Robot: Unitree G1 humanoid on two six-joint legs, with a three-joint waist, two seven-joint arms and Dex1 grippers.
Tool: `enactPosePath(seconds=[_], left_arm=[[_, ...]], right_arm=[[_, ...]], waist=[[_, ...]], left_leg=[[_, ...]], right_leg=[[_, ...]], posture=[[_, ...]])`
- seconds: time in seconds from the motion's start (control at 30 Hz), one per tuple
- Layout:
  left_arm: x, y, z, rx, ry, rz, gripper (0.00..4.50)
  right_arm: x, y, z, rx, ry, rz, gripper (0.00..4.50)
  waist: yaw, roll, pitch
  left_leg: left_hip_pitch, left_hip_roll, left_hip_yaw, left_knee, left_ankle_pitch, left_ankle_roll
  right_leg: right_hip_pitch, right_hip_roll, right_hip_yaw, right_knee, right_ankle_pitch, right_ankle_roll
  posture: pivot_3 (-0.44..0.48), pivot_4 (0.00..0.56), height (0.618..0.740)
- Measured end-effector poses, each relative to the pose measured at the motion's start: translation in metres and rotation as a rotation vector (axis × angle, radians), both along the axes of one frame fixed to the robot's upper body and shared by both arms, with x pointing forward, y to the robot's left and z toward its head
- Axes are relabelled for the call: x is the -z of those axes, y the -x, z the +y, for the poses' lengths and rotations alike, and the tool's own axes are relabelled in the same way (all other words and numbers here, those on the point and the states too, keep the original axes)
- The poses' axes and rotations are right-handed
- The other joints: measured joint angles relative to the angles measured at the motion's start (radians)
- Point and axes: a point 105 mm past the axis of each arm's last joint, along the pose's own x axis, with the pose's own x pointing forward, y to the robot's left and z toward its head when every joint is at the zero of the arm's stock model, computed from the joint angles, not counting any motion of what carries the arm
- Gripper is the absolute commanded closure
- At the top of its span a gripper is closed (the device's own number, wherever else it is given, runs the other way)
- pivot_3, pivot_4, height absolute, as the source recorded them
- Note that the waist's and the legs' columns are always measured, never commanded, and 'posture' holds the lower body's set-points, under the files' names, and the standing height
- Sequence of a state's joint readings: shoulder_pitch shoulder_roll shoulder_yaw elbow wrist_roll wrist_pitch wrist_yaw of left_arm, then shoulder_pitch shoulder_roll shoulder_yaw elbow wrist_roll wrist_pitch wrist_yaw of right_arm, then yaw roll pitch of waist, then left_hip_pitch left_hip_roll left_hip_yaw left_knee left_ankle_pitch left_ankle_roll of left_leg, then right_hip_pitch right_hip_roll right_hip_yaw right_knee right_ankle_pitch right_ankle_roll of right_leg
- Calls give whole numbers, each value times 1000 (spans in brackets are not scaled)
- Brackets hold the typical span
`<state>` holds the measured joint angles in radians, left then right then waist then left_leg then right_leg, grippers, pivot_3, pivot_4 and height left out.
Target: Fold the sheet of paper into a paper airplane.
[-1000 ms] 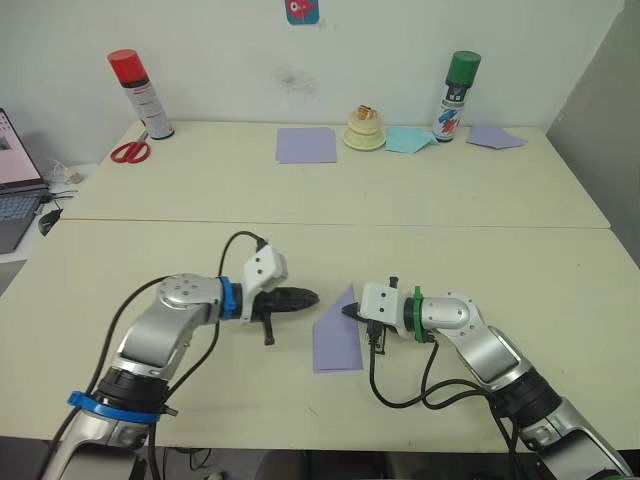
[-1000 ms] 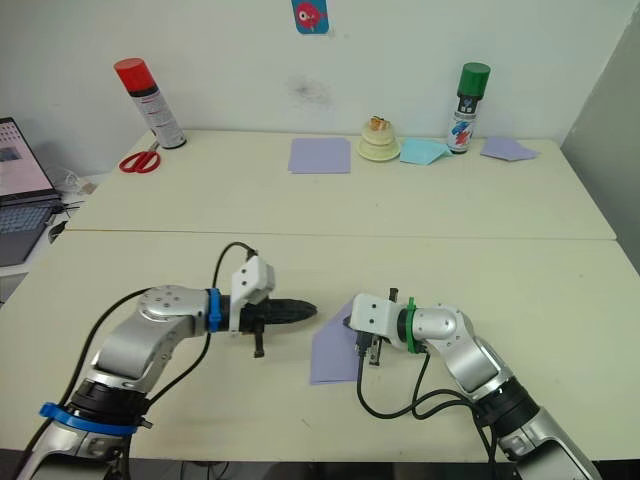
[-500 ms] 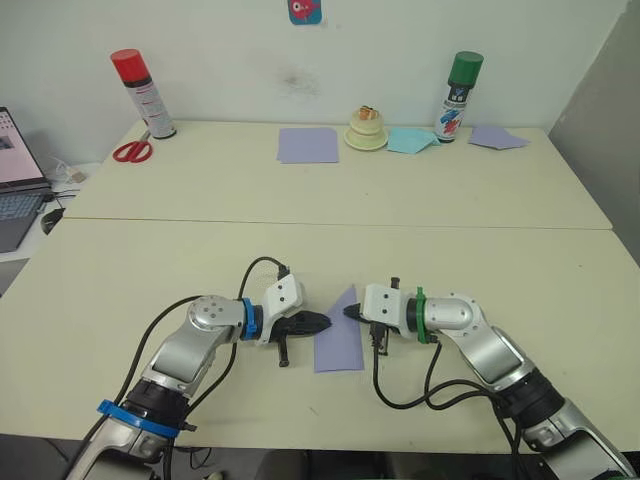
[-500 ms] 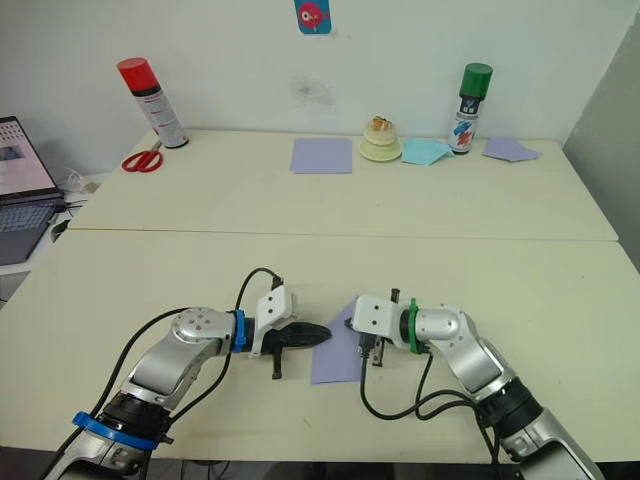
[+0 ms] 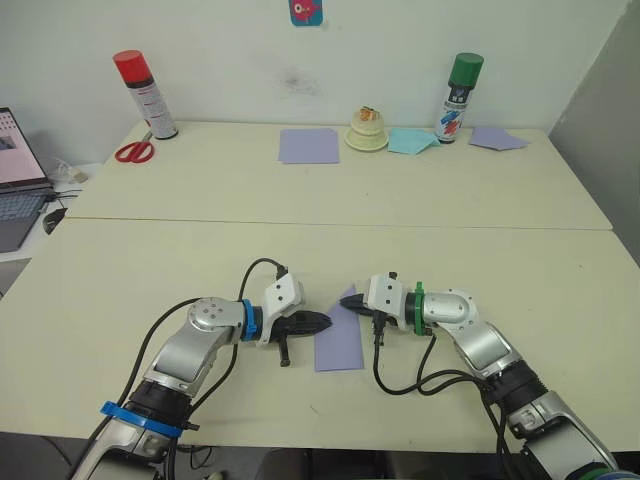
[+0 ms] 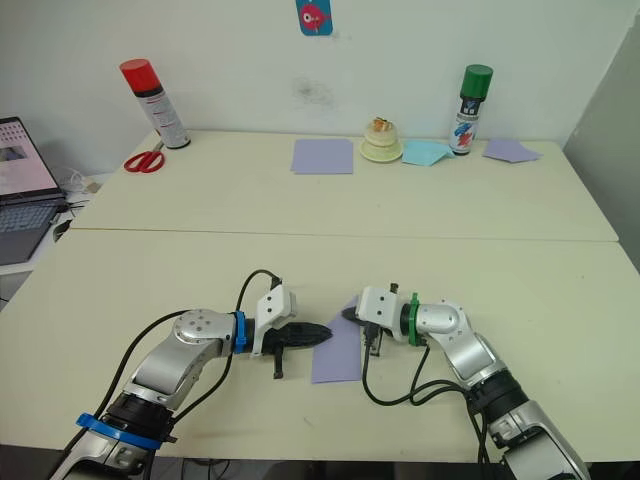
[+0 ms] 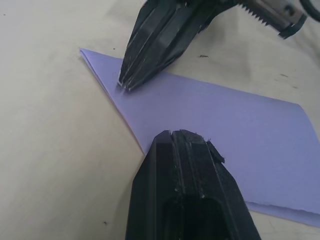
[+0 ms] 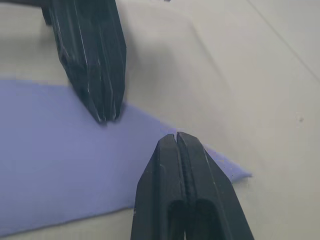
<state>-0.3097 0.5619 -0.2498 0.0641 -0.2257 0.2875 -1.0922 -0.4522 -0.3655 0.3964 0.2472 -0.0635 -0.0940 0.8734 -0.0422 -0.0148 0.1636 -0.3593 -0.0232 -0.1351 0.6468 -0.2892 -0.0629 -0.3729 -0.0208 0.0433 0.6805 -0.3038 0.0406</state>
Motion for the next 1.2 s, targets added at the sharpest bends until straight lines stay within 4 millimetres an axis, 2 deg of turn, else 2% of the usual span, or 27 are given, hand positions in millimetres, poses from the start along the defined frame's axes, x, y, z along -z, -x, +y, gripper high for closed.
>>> enactPosePath(seconds=[0.23,0.47,0.6,0.67,0.73,0.9,1.2], left_arm=[[3,0,1,-14,-3,7,4467],[5,-1,3,-23,-5,14,4467],[4,-1,1,-19,-1,15,4467],[4,-1,1,-21,-1,17,4467],[4,-1,1,-22,2,19,4467],[4,-1,0,-21,1,19,4467],[2,0,-2,-12,0,13,4467]], right_arm=[[3,-28,-8,96,33,-47,4500],[3,-35,-9,157,11,-63,4500],[-3,-29,-18,209,-154,-23,4500],[-12,-20,-18,168,-203,3,4500],[-14,-9,-20,99,-184,30,4500],[7,9,-18,36,-123,131,4500],[11,10,-11,-60,-54,144,4500]], waist=[[-1,2,-5],[-1,3,-7],[-1,5,-6],[0,5,-5],[1,5,-5],[1,5,-5],[1,5,-5]], left_leg=[[6,0,0,-1,0,0],[12,0,0,-2,0,0],[10,0,0,-2,0,0],[10,0,0,-2,0,0],[11,0,0,-2,0,0],[11,0,0,-2,0,0],[11,0,0,-2,0,0]], right_leg=[[5,1,0,0,0,0],[11,1,1,0,0,0],[10,0,1,-1,0,0],[10,0,1,-1,0,0],[10,0,1,-1,0,0],[10,0,1,-1,0,0],[10,0,1,-1,0,0]], posture=[[0,150,740],[0,150,740],[0,150,740],[0,150,740],[0,150,740],[0,150,740],[0,150,740]])
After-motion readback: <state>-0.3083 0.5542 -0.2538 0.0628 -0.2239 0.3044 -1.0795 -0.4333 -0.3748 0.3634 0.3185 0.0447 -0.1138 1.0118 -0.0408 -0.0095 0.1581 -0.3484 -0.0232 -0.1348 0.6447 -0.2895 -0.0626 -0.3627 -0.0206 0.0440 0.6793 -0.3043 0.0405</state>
